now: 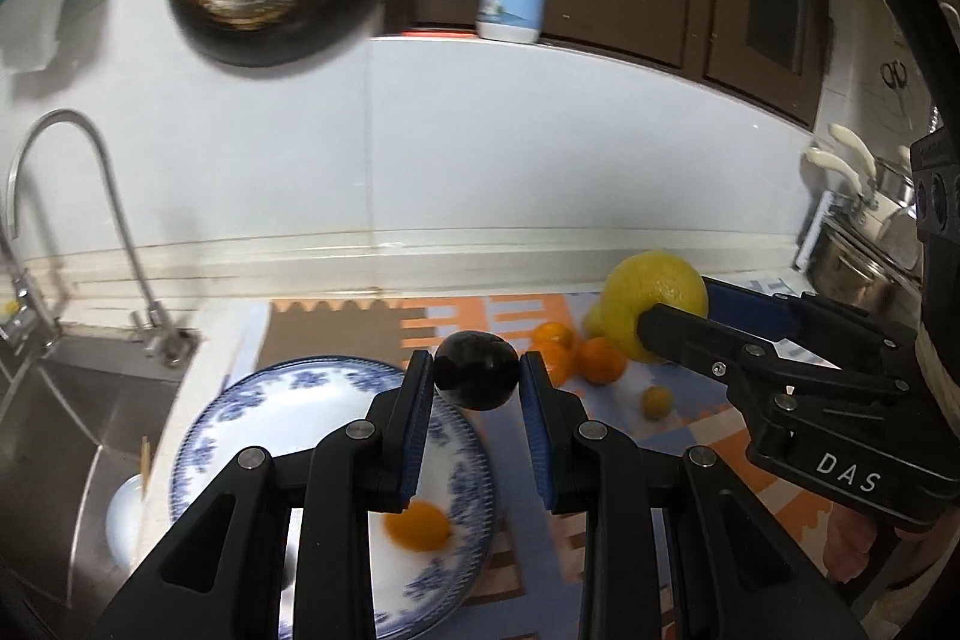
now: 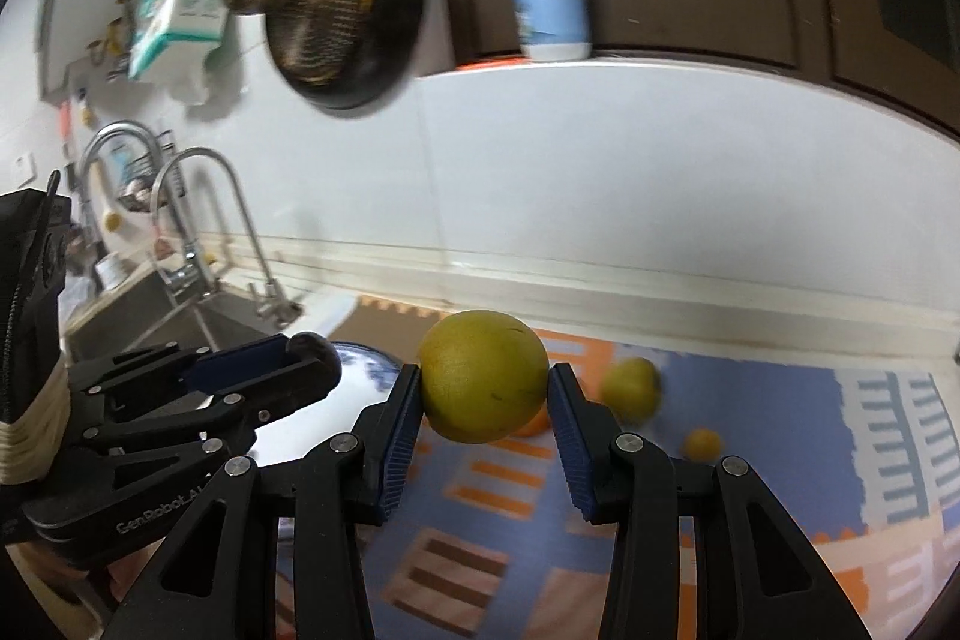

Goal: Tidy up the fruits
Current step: 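Carry plum and pomelo onto the plate and open both tools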

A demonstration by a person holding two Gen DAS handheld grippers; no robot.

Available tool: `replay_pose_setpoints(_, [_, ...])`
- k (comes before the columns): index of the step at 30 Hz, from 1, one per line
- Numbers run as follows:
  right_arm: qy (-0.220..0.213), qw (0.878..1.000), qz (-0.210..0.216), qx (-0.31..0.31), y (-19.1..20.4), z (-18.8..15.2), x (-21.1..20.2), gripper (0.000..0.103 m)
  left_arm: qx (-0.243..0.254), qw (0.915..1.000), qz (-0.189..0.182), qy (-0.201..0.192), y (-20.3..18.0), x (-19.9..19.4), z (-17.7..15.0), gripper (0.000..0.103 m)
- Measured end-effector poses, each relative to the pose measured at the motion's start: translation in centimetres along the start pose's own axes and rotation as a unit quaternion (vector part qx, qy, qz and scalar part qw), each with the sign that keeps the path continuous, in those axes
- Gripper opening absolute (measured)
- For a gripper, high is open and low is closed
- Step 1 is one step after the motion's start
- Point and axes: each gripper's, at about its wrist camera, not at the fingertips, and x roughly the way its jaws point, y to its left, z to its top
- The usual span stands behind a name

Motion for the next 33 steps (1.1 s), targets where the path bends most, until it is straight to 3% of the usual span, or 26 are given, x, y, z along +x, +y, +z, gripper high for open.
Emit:
replay_pose_setpoints(16, [0.042,0.995,0.084,-0.045,6.2,0.1,4.8,0.043,-0.044,0.9956,0.078,0.026,6.1,-1.4,-2.6,0.029])
replay_pose_setpoints(33, [0.131,0.983,0.117,-0.053,8.8,-2.3,12.1,0.043,-0.109,0.983,0.105,0.104,10.5,2.3,-5.5,0.029])
